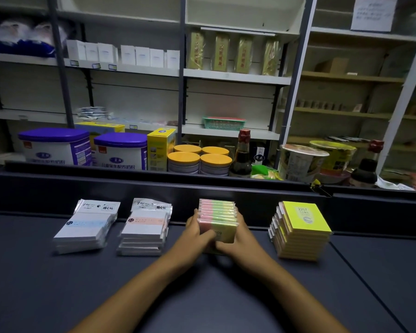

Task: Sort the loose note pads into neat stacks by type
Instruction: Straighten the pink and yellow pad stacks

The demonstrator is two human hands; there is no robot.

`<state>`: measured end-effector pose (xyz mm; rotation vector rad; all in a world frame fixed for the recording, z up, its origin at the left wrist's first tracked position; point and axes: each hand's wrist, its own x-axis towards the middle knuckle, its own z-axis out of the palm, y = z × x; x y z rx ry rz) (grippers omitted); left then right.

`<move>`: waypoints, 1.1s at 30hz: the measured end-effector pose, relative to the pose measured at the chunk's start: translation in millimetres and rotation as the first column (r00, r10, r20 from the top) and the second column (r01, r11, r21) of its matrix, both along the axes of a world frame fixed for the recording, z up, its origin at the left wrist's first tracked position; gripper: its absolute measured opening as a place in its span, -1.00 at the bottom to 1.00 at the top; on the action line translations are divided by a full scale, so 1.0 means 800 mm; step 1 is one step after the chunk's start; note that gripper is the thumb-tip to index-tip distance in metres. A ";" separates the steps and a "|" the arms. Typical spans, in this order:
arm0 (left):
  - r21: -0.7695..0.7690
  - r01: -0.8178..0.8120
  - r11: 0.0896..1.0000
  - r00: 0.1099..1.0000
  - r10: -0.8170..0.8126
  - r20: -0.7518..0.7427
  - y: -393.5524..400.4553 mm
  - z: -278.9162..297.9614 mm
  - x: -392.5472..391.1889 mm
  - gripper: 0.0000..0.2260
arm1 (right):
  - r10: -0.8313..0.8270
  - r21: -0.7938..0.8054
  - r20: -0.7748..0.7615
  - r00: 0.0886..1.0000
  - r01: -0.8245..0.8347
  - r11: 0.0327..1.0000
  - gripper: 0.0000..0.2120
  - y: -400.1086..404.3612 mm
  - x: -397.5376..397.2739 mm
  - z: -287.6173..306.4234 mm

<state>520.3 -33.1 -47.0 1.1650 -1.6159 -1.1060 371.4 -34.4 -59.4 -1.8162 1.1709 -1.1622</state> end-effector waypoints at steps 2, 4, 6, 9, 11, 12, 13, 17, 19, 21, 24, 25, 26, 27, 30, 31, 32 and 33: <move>-0.011 0.001 1.000 1.000 -0.001 0.009 0.000 -0.001 0.001 -0.42 | 0.028 -0.018 -0.003 1.000 -0.028 0.999 -0.40 0.000 -0.002 0.000; -0.045 -0.005 0.999 1.000 0.006 0.026 -0.001 -0.002 0.004 -0.43 | 0.031 -0.018 0.004 1.000 -0.031 0.999 -0.37 -0.001 -0.009 0.002; -0.067 -0.026 0.997 0.999 0.027 0.022 -0.004 -0.004 0.007 -0.25 | 0.012 0.004 0.000 1.000 -0.012 1.000 -0.19 -0.005 -0.016 0.002; -0.056 -0.003 0.998 0.999 0.005 0.034 -0.005 -0.005 0.011 -0.17 | -0.018 0.050 -0.054 0.998 0.021 0.999 0.10 -0.006 -0.017 0.000; -0.078 0.034 0.996 0.997 -0.028 0.077 -0.004 -0.007 0.010 -0.31 | -0.013 0.062 -0.067 0.998 0.018 0.998 0.10 -0.006 -0.014 -0.001; -0.085 0.033 0.996 0.996 -0.026 0.090 -0.003 -0.008 0.010 -0.36 | -0.014 0.068 -0.069 0.998 0.018 0.998 0.10 -0.006 -0.013 -0.001; -0.088 0.028 0.996 0.995 -0.019 0.096 -0.002 -0.008 0.010 -0.39 | -0.016 0.067 -0.069 0.997 0.021 0.998 0.10 -0.006 -0.013 0.000; -0.130 0.004 0.992 0.995 0.009 0.101 -0.009 -0.016 0.012 -0.45 | -0.006 0.026 -0.050 0.999 0.007 1.000 0.09 -0.004 -0.013 0.000; -0.140 0.005 0.990 0.990 0.015 0.139 -0.011 -0.019 0.012 -0.44 | 0.002 0.015 -0.026 1.000 -0.001 1.000 0.03 -0.002 -0.011 -0.003; -0.144 0.018 0.989 0.984 0.007 0.176 -0.011 -0.020 0.013 -0.46 | 0.015 0.002 -0.024 1.000 -0.015 1.000 -0.08 -0.002 -0.010 -0.005; -0.164 0.005 0.986 0.986 0.022 0.163 -0.012 -0.022 0.012 -0.47 | 0.008 -0.019 -0.026 1.000 -0.008 1.000 -0.20 -0.004 -0.013 -0.004; -0.172 -0.012 0.985 0.989 0.037 0.143 -0.013 -0.022 0.011 -0.46 | 0.004 -0.032 -0.022 1.000 -0.004 0.999 -0.21 -0.007 -0.015 -0.004; -0.179 -0.027 0.984 0.991 0.050 0.125 -0.014 -0.021 0.011 -0.45 | 0.001 -0.043 -0.019 1.000 -0.002 0.999 -0.20 -0.008 -0.015 -0.005; -0.181 -0.032 0.983 0.991 0.055 0.121 -0.015 -0.021 0.010 -0.44 | 0.002 -0.044 -0.017 1.000 -0.003 0.999 -0.20 -0.010 -0.015 -0.006; -0.158 0.004 0.987 0.983 0.026 0.184 -0.014 -0.019 0.009 -0.43 | 0.031 -0.013 -0.039 0.999 -0.032 0.999 -0.29 -0.011 -0.013 -0.012; -0.155 0.011 0.988 0.981 0.019 0.191 -0.014 -0.019 0.010 -0.43 | 0.034 -0.009 -0.054 0.998 -0.035 0.999 -0.33 -0.011 -0.013 -0.013; -0.164 0.015 0.986 0.982 0.017 0.187 -0.013 -0.019 0.010 -0.44 | 0.031 -0.009 -0.061 0.998 -0.031 0.999 -0.34 -0.011 -0.014 -0.012; -0.182 0.011 0.983 0.983 0.022 0.180 -0.012 -0.018 0.011 -0.45 | 0.024 -0.017 -0.059 0.998 -0.025 1.000 -0.33 -0.011 -0.015 -0.012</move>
